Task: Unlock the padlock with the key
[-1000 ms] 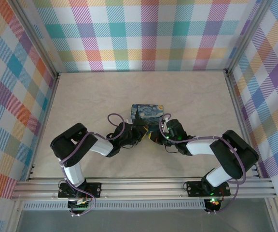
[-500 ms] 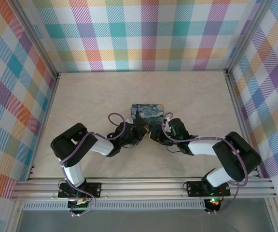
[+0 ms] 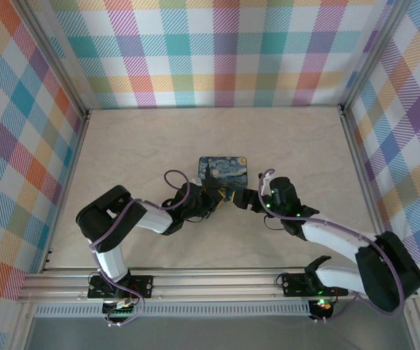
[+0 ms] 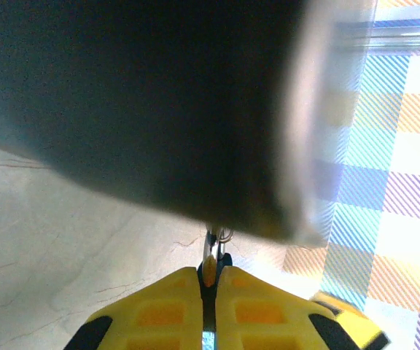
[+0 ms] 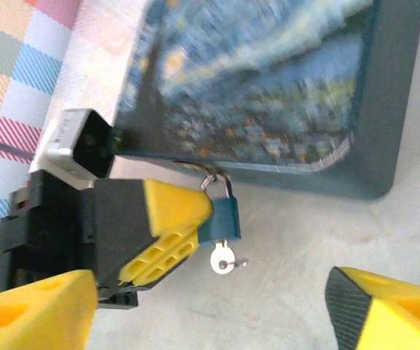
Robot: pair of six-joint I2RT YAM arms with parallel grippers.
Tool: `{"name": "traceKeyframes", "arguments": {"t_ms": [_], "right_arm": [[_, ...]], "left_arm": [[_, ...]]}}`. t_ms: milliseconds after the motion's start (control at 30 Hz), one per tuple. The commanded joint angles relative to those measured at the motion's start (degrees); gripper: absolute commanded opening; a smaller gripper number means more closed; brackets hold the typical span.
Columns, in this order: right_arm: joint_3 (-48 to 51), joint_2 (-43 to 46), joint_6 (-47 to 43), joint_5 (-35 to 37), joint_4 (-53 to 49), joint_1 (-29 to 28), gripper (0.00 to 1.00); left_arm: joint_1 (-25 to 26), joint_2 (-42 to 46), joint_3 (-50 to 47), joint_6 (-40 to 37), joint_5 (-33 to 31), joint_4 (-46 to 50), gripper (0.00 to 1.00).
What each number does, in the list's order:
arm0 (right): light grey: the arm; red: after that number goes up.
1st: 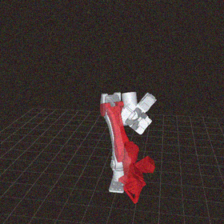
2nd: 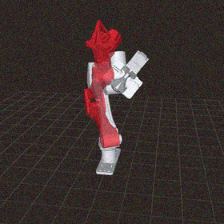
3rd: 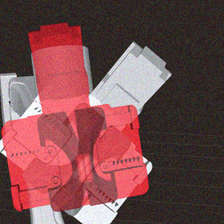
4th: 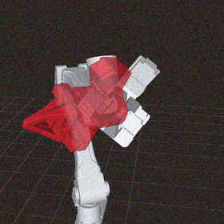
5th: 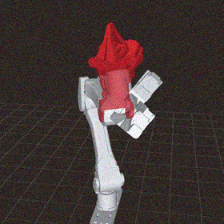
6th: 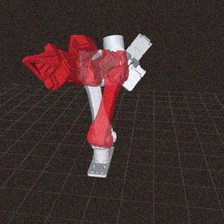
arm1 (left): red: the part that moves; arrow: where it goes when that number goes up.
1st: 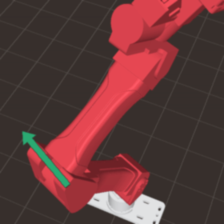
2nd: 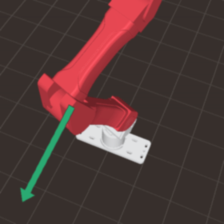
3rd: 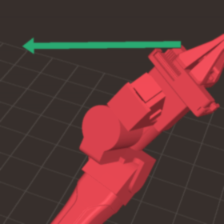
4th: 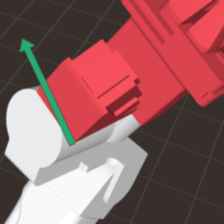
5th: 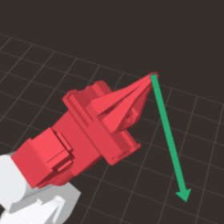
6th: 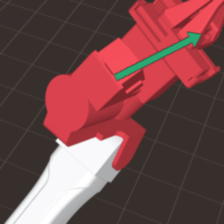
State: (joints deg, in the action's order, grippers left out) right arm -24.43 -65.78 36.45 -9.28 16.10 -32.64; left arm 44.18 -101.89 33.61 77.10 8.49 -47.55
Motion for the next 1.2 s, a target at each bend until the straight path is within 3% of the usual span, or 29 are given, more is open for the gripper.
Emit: {"name": "traceKeyframes", "arguments": {"t_ms": [0,333,600,767,967,1167], "right_arm": [[0.33,5.71,-13.80,4.22,-1.20,0.04,0.97],[2.05,12.23,-44.99,1.62,1.18,-2.42,1.00],[5.82,5.00,-67.27,18.75,5.89,-11.96,0.99],[6.03,-1.74,-72.90,23.45,9.36,-15.49,0.98],[3.79,-10.12,-76.24,24.53,12.37,-16.62,0.89],[2.98,-13.35,-76.91,25.19,14.98,-16.58,0.72]], "left_arm": [[0.88,1.34,0.76,1.37,0.54,2.37,0.09],[0.86,1.35,1.99,3.81,1.09,4.52,0.07],[0.82,1.52,2.67,4.10,1.35,5.57,0.05],[0.82,1.65,2.78,4.09,1.39,6.02,0.05],[0.85,2.02,3.02,4.21,1.44,6.36,0.03],[0.89,2.67,3.22,4.15,1.26,7.43,0.03]]}}
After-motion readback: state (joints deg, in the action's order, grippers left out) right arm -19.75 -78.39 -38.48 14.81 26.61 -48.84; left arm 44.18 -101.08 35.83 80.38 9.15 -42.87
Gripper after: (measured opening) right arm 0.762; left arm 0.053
